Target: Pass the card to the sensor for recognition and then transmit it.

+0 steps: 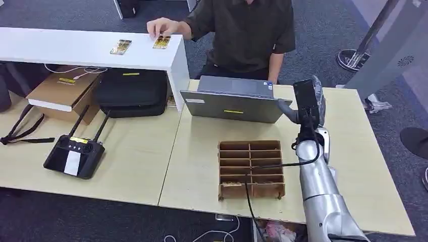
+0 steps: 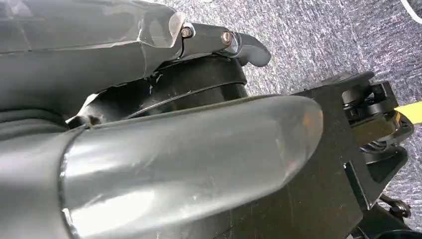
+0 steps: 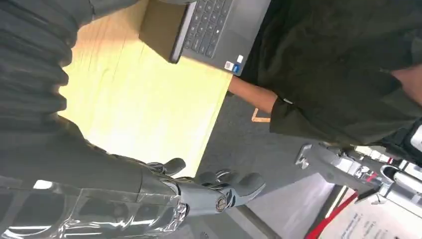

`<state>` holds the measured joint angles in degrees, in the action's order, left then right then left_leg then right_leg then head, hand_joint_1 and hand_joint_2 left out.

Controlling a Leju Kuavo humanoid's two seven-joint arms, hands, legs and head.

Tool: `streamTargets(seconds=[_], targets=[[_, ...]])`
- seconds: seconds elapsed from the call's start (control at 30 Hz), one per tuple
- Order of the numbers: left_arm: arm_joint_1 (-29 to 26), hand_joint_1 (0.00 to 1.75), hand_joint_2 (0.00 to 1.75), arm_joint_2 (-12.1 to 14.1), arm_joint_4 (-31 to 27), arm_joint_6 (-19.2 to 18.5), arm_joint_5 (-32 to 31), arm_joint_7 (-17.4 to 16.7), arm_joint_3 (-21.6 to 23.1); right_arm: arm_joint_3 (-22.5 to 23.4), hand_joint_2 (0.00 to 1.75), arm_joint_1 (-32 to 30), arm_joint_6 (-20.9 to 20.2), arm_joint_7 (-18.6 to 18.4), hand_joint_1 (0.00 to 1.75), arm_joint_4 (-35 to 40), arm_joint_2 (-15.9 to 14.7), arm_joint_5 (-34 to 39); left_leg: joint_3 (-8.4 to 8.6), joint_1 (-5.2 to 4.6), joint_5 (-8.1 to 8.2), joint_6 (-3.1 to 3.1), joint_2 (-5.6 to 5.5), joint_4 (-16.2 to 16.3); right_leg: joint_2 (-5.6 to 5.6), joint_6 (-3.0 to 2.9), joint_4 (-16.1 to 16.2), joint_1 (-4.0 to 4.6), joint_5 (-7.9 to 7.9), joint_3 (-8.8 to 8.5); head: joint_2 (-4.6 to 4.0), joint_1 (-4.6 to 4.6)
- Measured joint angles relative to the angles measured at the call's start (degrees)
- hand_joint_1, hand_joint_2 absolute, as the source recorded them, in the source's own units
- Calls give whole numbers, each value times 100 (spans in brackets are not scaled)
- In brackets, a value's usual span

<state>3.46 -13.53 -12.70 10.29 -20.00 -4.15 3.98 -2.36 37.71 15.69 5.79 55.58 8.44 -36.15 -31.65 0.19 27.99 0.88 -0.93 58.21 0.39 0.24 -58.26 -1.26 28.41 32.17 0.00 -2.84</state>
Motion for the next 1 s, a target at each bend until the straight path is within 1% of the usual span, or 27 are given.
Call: streamTargets(seconds=[0.1,0.37,0.53,0.8,1.0], targets=[[-2,0,0,0,0,0,20,0,0,31,175,-46,44,65,0,78,-17,26,0,0,0,0,0,0,0,0,0,0,0,0,0,0],[-30,0,0,4,0,-13,136,120,-2,68,175,-142,260,416,0,440,-77,98,-1,0,0,0,0,0,-1,0,0,0,0,1,0,0],[-48,0,0,15,0,-13,212,188,-11,55,175,-233,389,523,0,757,-168,13,-2,0,0,0,-1,0,-1,0,0,0,0,0,0,0],[-105,0,0,20,0,-4,374,343,-122,-44,175,-429,636,496,0,1487,-415,-59,-3,0,0,0,-1,0,-2,0,1,0,0,1,0,-2],[-133,0,0,20,0,39,455,402,-188,-37,175,-533,678,378,0,1992,-737,-63,-5,0,1,-1,-1,0,-2,0,2,-1,0,3,0,0]])
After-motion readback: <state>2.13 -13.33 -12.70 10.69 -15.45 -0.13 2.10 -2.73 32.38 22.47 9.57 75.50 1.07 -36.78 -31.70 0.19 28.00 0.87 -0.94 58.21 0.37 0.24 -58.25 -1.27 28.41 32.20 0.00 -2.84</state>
